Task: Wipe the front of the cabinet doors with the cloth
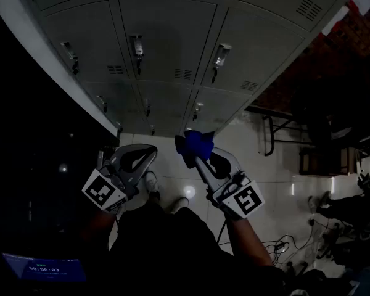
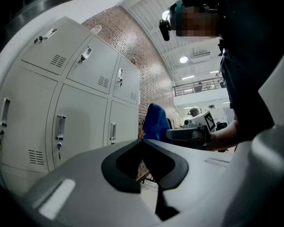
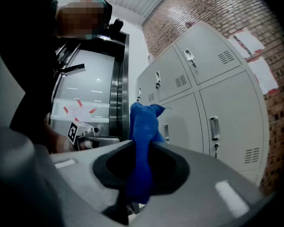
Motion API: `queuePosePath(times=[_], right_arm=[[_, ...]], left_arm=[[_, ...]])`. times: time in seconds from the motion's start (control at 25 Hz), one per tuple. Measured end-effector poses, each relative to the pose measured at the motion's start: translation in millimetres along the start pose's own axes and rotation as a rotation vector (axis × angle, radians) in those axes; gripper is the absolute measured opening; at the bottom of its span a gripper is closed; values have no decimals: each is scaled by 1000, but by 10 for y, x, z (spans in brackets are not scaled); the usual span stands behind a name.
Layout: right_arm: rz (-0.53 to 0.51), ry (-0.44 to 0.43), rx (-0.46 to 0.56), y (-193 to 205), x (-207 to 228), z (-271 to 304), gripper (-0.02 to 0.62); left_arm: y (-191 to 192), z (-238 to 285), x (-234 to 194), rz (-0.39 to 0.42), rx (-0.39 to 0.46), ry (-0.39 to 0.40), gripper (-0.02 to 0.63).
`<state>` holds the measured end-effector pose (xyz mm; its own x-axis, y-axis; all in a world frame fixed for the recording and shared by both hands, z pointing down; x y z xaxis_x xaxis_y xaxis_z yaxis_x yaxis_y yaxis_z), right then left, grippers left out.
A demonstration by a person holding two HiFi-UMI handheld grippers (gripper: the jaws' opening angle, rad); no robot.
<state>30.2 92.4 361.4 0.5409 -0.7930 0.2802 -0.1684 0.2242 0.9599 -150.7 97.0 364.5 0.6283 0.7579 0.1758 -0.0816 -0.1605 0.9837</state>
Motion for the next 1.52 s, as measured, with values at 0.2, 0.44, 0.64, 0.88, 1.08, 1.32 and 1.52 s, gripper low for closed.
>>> queuePosePath(times=[0.2,0.44,0.64,0.88,1.08,1.32,1.52], right_arm=[[22,36,18,-53,163,439,69],[18,120,35,-168,403,987,69],[14,181,48,-228,594,1225,69],[14,252,67,-362,989,1212,69],[-19,293,80,-670,1455,1161,69],[-88,310,108,-1186,1958,1235,69],[-122,306,164,-1543,2255,1311,69]], left_arm=[[74,19,-475,7,25,22,0],[197,25,-1097,-8,32,53,1],[310,87,-1423,-29,23,60,1],[385,308,-1585,-36,19,55,1],[277,663,-1589,-29,-16,58,0],[29,1194,-1559,9,2,45,1],[-37,1467,-1446,27,-6,31,1]])
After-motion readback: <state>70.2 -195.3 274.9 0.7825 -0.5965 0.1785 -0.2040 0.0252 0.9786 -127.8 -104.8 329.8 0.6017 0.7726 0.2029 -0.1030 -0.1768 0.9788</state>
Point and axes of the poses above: the fingertips, and each gripper's own axes: z forward along the fingers, x to its right, y out of its underside, the point moved 5 cm from there along -z, backward along the fingers, and after that the axes turned 11 degrees about z, right-handed, at the moved point
